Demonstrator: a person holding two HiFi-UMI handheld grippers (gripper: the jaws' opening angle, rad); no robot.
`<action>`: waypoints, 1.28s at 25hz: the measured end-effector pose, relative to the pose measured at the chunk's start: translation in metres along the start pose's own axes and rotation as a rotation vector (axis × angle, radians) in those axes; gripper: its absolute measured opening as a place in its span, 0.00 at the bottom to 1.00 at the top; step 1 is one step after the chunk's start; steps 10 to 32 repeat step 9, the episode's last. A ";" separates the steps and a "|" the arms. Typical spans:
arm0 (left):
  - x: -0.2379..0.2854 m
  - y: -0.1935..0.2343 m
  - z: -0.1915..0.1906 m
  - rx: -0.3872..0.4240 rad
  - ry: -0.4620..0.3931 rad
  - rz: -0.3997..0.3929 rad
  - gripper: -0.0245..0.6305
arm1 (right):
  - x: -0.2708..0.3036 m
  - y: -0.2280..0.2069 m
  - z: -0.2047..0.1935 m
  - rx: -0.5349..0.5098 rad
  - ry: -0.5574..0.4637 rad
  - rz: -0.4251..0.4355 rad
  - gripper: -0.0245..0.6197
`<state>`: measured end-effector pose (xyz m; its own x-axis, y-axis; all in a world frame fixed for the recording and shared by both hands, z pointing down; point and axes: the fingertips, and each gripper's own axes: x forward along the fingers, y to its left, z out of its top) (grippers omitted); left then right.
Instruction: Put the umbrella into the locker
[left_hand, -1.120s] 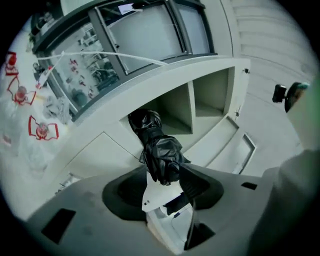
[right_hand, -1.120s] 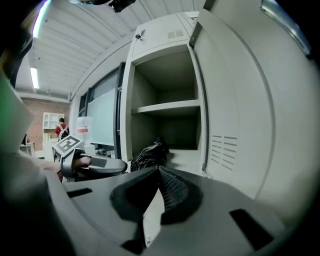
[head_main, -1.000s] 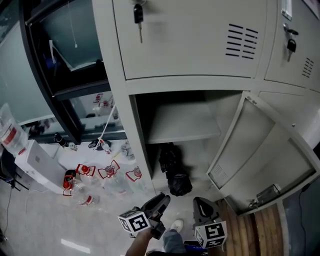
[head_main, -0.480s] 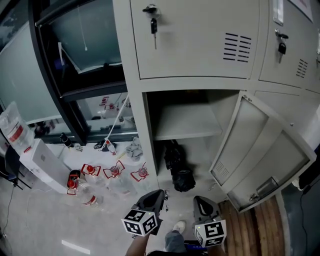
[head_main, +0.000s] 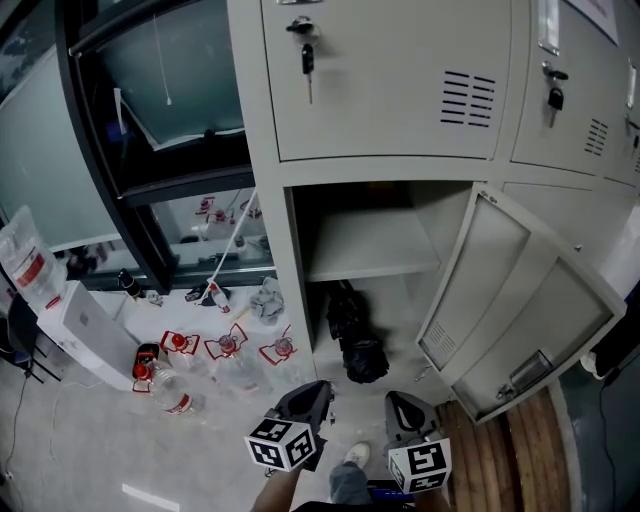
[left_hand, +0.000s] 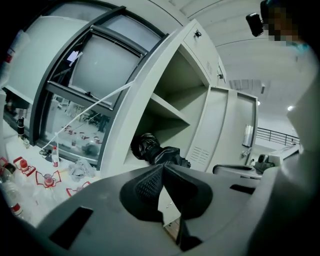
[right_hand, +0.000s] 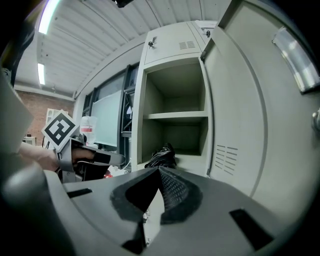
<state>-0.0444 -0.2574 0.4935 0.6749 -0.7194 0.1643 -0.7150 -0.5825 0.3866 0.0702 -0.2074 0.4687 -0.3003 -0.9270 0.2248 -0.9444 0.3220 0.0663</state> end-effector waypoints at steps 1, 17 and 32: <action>0.001 -0.001 -0.001 -0.001 0.005 -0.004 0.06 | 0.000 0.000 0.000 0.000 -0.001 0.000 0.04; 0.002 -0.002 -0.006 -0.028 0.016 -0.016 0.06 | -0.003 -0.003 -0.007 0.000 0.011 0.001 0.04; 0.002 -0.002 -0.006 -0.028 0.016 -0.016 0.06 | -0.003 -0.003 -0.007 0.000 0.011 0.001 0.04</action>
